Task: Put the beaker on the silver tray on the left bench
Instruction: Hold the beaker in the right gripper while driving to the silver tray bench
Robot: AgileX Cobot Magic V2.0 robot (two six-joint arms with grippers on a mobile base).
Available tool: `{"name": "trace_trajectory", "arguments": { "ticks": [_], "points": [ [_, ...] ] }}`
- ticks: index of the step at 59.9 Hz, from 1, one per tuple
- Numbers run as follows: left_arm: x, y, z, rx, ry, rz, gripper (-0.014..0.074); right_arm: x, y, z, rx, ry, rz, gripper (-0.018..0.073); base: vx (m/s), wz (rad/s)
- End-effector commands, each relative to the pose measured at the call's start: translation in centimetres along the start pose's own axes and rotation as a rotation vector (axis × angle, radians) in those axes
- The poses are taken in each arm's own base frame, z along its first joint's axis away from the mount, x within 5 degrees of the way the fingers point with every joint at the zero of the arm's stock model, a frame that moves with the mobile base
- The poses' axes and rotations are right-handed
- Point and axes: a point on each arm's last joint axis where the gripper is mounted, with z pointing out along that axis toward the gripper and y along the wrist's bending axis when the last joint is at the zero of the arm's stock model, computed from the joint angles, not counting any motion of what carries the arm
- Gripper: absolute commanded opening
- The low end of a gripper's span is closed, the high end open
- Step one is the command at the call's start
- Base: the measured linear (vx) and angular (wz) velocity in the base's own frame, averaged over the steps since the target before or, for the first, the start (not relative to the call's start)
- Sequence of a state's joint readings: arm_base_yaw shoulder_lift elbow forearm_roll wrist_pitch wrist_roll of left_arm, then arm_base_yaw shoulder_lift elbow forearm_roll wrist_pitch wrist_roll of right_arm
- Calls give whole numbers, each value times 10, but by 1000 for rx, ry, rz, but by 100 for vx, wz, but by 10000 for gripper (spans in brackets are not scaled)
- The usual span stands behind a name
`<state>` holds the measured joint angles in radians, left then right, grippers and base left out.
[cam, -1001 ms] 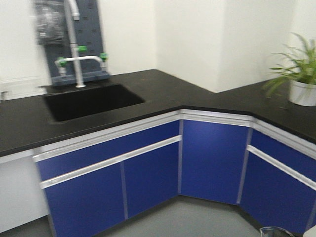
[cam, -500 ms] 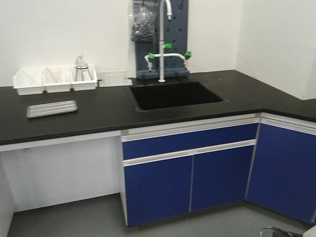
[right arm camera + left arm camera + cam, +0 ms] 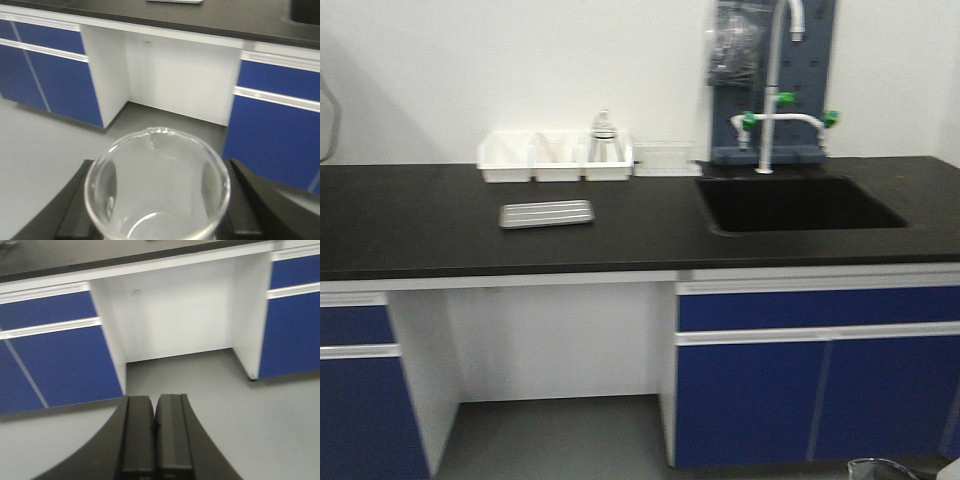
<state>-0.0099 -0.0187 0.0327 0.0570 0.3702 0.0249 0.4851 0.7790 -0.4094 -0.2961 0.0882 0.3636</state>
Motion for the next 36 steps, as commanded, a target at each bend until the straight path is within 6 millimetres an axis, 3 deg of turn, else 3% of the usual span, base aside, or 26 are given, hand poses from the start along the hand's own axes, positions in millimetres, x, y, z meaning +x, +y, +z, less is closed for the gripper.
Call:
{"name": "trace_trajectory", "arguments": {
  "ticks": [1, 36],
  "points": [
    [-1, -1, 2, 6, -64, -3, 1, -17, 3, -3, -28, -108, -9, -11, 18, 58],
    [-1, -1, 2, 6, -64, -3, 1, -18, 3, -3, -29, -109, -9, -11, 29, 55]
  ]
}}
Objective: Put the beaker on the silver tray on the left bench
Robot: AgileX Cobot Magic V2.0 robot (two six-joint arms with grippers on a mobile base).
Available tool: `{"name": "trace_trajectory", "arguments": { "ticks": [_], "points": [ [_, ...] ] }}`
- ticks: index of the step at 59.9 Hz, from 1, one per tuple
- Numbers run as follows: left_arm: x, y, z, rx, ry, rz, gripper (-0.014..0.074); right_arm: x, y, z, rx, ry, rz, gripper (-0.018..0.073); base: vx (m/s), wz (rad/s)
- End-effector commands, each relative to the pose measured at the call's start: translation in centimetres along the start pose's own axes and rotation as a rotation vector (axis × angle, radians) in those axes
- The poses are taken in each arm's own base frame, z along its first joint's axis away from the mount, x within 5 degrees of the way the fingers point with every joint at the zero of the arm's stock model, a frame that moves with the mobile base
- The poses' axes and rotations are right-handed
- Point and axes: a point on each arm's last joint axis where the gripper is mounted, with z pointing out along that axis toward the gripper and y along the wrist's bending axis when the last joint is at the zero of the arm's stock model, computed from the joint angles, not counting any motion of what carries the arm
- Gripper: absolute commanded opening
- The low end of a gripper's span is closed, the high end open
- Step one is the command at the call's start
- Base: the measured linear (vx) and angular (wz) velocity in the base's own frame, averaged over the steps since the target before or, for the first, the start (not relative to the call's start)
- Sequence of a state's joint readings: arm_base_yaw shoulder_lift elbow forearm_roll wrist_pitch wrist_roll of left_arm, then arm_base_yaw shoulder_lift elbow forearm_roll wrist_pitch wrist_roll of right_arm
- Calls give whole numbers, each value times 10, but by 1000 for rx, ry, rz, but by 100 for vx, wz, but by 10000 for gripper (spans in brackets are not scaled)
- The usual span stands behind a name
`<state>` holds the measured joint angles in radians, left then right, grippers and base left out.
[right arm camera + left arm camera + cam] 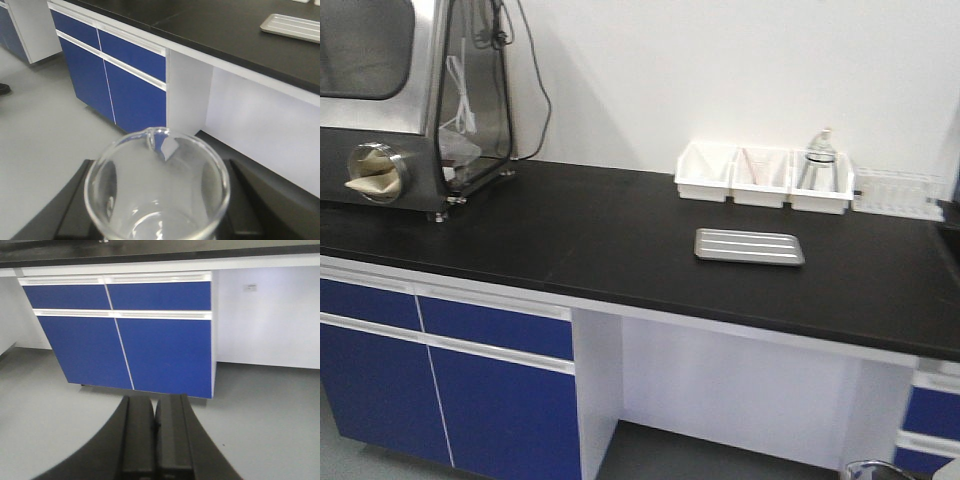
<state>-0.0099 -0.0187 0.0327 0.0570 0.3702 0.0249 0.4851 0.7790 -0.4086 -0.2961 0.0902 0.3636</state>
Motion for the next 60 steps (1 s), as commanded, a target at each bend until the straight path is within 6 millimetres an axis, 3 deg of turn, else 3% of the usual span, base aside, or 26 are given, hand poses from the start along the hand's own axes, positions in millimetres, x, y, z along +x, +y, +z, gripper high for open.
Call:
{"name": "trace_trajectory", "arguments": {
  "ticks": [1, 22, 60],
  "points": [
    [-1, -1, 2, 6, -64, -3, 1, -18, 3, -3, -29, -111, -9, -11, 40, 30],
    [-1, -1, 2, 6, -64, -3, 1, -18, 3, -3, -29, -110, -9, -11, 46, 4],
    [-1, -1, 2, 6, -64, -3, 1, -18, 3, -3, -29, -111, -9, -11, 45, -28]
  ]
}}
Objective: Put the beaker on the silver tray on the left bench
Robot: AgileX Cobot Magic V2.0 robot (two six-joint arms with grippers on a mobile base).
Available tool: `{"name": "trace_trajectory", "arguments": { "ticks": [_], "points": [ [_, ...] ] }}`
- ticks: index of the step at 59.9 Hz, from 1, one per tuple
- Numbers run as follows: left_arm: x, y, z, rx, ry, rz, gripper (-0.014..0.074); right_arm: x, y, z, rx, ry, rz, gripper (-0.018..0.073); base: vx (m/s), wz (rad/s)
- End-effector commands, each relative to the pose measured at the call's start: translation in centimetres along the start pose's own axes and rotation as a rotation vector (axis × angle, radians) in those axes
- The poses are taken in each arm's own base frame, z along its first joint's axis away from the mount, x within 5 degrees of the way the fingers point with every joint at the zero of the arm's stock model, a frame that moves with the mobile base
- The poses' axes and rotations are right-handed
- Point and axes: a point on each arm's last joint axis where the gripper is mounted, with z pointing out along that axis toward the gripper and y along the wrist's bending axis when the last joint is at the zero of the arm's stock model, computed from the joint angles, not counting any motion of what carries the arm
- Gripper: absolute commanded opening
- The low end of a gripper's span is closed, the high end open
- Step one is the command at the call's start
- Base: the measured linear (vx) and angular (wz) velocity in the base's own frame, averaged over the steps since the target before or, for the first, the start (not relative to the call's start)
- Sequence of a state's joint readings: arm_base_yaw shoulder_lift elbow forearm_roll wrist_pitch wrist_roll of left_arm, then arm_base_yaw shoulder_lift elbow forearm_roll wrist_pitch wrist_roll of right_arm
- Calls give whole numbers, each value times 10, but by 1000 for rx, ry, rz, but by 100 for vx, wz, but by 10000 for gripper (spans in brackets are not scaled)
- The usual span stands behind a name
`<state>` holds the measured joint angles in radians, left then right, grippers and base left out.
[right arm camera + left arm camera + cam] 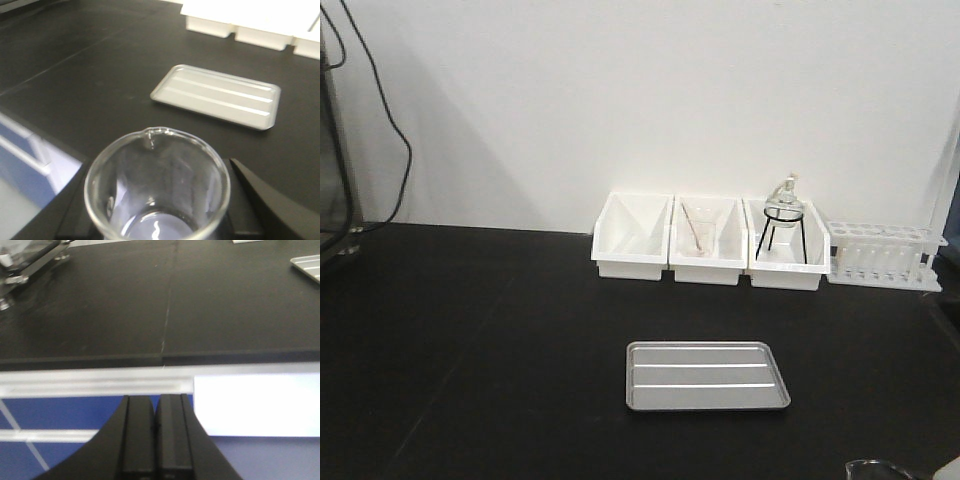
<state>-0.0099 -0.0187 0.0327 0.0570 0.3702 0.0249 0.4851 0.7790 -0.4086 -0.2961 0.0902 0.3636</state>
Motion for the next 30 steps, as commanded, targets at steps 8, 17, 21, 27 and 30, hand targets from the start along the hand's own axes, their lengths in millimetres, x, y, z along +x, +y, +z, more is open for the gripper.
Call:
{"name": "trace_trajectory", "arguments": {
  "ticks": [8, 17, 21, 27, 30],
  "points": [
    [-1, -1, 2, 6, -64, -3, 1, -18, 3, -3, -29, -111, -9, -11, 38, -26],
    [-1, -1, 2, 6, -64, -3, 1, -18, 3, -3, -29, -111, -9, -11, 36, -20],
    [-1, -1, 2, 6, -64, -3, 1, -18, 3, -3, -29, -111, -9, -11, 33, -16],
    [-1, -1, 2, 6, -64, -3, 1, -18, 3, -3, -29, -111, -9, -11, 30, -14],
    [-1, -1, 2, 6, -64, -3, 1, -18, 3, -3, -29, -108, -9, -11, 29, -12]
  ]
}}
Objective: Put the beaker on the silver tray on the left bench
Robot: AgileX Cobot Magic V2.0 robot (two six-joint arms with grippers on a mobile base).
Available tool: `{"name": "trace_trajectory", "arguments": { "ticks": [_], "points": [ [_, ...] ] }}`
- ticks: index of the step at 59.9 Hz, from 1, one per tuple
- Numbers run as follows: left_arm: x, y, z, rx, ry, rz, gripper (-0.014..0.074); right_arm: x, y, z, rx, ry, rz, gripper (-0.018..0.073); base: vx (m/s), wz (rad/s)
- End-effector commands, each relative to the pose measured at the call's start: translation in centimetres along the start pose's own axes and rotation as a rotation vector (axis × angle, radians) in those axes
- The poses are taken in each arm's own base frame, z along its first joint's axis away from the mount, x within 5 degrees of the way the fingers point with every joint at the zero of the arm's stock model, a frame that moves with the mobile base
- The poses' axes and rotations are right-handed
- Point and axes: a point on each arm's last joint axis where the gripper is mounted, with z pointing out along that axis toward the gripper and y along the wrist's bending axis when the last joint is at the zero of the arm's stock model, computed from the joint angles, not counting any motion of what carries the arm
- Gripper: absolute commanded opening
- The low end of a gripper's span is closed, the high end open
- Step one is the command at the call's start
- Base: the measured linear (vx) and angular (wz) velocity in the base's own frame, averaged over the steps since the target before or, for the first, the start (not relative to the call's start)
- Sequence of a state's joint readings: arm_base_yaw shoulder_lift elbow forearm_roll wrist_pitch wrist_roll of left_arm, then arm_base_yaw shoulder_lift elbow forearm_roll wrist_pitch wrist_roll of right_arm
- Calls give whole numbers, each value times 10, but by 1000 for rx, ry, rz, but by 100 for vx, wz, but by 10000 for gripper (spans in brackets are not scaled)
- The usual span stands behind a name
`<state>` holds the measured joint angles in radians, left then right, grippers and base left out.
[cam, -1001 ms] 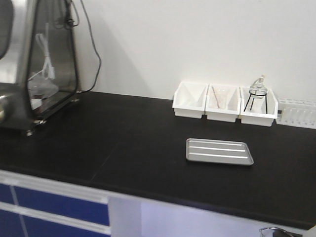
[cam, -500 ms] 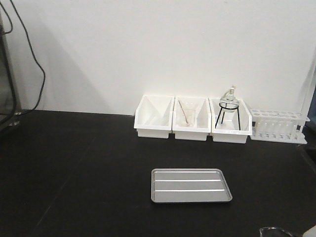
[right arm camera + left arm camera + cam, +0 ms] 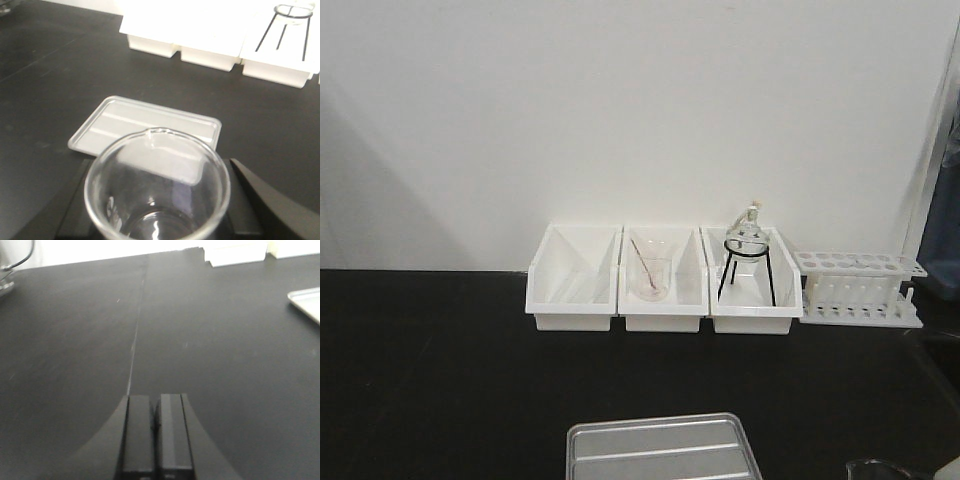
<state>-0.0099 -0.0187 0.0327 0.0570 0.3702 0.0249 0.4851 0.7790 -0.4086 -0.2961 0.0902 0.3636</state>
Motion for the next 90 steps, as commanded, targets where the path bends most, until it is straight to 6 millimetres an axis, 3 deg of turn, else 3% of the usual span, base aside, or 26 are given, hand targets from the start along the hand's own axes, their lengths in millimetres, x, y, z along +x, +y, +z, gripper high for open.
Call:
{"name": "trace_trajectory", "arguments": {
  "ticks": [1, 70, 78, 90],
  "points": [
    [-1, -1, 2, 6, -64, -3, 1, -18, 3, -3, -29, -107, -9, -11, 28, -13],
    [-1, -1, 2, 6, -64, -3, 1, -23, 6, 2, -63, -174, -4, -11, 6, -2],
    [-1, -1, 2, 6, -64, -3, 1, -26, 11, 23, -113, -226, 1, -11, 0, 0],
    [-1, -1, 2, 6, -64, -3, 1, -7, 6, 91, -180, -281, 53, -11, 0, 0]
  ]
}}
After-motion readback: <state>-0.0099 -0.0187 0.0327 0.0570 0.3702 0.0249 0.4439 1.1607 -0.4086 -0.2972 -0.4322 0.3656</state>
